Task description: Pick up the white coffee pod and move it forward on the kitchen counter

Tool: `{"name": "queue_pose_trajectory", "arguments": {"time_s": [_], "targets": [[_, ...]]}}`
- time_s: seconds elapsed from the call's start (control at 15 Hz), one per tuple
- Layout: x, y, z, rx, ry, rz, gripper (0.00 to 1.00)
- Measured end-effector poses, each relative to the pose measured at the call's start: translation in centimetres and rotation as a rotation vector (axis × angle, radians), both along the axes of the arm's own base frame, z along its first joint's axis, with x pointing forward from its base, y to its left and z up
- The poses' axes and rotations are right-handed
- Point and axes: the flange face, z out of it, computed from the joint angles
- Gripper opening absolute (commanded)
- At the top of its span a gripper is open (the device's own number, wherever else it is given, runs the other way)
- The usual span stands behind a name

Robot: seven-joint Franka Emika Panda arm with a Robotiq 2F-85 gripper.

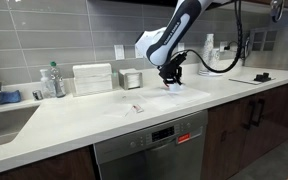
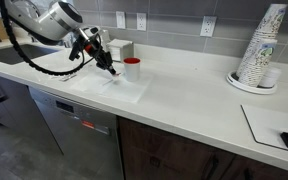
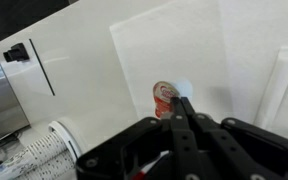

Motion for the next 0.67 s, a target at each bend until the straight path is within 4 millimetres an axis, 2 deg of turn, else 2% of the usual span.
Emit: {"name": "queue_pose_trajectory", "arguments": {"time_s": [0.2, 0.4, 0.67], "targets": [[-0.5, 2.0, 2.5, -0.100, -0.063, 0.101, 0.00], [-1.2, 5.1, 4.6, -0.187, -0.110, 0.238, 0.00], [-2.6, 9.6, 5.9, -0.165, -0.150, 0.408, 0.02]]}}
